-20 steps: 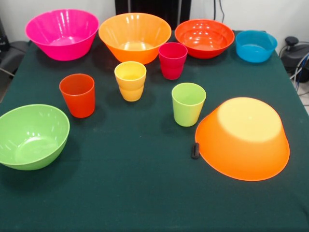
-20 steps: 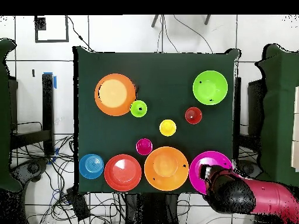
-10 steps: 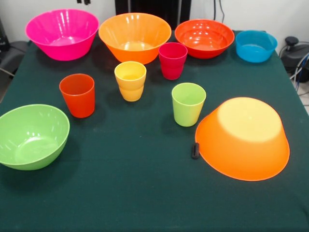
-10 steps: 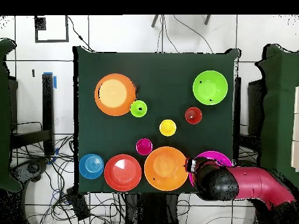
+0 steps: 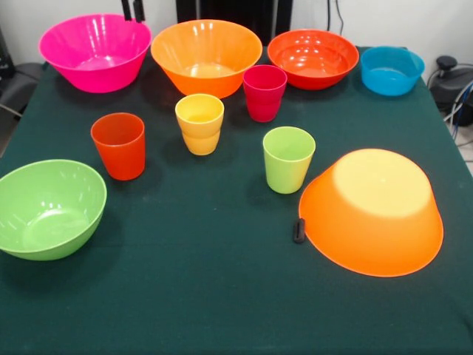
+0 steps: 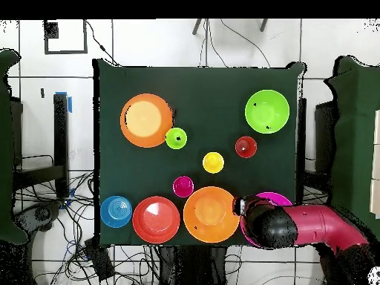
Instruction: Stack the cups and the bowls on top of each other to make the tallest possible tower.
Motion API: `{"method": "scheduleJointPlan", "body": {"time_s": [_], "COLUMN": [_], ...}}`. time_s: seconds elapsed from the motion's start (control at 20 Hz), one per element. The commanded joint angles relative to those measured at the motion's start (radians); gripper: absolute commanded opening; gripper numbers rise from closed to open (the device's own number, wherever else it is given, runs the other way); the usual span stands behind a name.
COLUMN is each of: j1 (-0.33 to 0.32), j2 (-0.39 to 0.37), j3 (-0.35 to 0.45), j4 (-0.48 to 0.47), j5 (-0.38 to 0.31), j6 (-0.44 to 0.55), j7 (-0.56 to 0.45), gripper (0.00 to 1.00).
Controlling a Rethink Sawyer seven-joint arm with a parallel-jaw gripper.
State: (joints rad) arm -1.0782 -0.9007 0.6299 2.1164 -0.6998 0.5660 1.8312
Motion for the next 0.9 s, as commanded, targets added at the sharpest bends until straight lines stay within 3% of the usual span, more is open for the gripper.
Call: {"method": "scheduleJointPlan", "body": {"time_s": [0.05, 0.9], "j1": [0.071, 0.086], "j2": [0.101, 0.105], "j3": [-0.03, -0.022], "j4": [-0.082, -0.108], "j5": [-0.095, -0.069], "j6": [-0.041, -0.013], "j7": [-0.022, -0.028], "gripper": [0.0, 0.0]}}
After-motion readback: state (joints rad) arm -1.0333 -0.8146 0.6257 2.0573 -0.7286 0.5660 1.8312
